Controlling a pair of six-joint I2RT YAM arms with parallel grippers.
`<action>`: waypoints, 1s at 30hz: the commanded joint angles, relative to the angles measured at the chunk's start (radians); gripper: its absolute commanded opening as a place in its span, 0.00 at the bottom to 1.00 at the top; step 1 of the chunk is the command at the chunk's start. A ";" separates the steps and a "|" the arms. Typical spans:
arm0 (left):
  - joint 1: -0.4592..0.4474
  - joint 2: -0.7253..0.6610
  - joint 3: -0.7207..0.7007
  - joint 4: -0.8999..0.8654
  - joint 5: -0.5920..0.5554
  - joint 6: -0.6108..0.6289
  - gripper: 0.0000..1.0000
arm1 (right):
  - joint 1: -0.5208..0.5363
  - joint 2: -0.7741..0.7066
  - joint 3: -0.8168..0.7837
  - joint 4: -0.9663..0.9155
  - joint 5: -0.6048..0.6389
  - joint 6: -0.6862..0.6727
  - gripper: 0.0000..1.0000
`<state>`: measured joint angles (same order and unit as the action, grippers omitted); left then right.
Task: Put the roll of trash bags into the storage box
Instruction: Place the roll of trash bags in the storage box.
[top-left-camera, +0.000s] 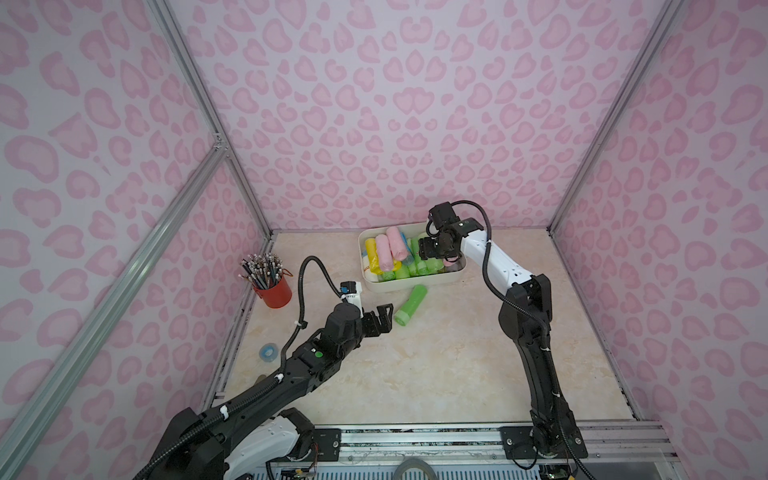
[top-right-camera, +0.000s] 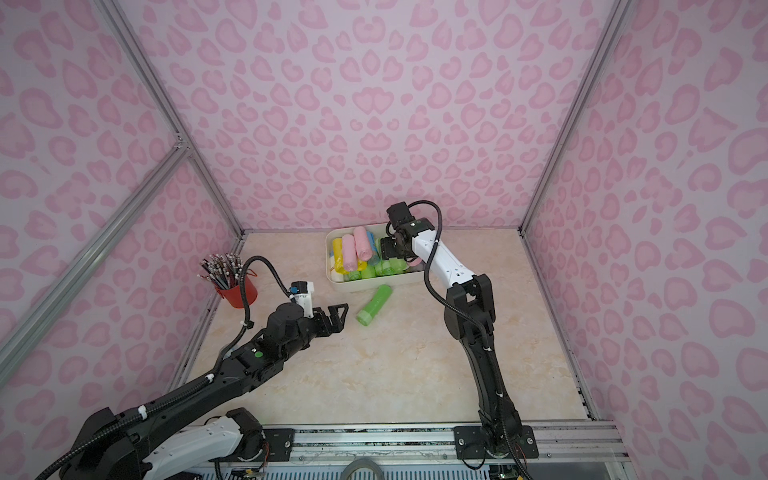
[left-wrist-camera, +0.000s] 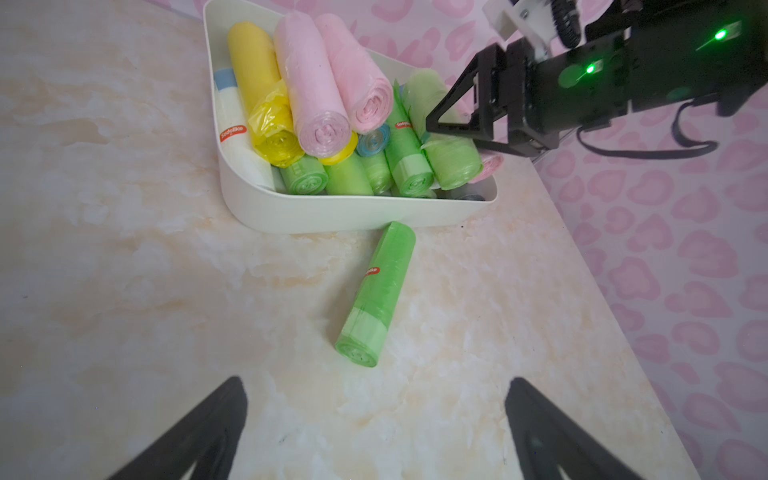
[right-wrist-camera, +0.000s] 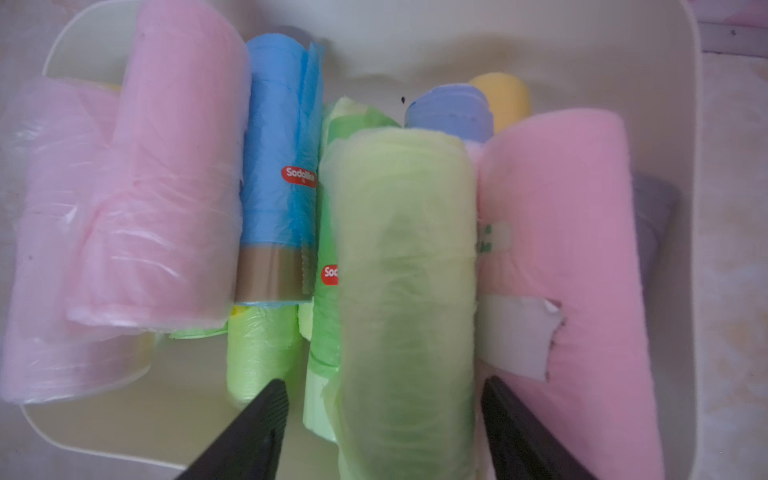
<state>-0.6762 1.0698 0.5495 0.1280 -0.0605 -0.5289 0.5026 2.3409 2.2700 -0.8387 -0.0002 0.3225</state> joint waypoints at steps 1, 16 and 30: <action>-0.003 0.049 0.034 0.009 0.015 0.017 1.00 | -0.003 -0.015 -0.001 -0.046 0.009 -0.005 0.87; -0.034 0.306 0.180 -0.029 0.020 0.070 0.99 | -0.002 -0.489 -0.499 0.103 -0.025 0.066 0.90; -0.079 0.562 0.323 -0.044 -0.038 0.085 0.96 | -0.007 -1.047 -1.129 0.187 -0.040 0.214 0.90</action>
<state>-0.7547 1.6028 0.8471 0.0940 -0.0700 -0.4580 0.4980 1.3464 1.2076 -0.6662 -0.0338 0.4881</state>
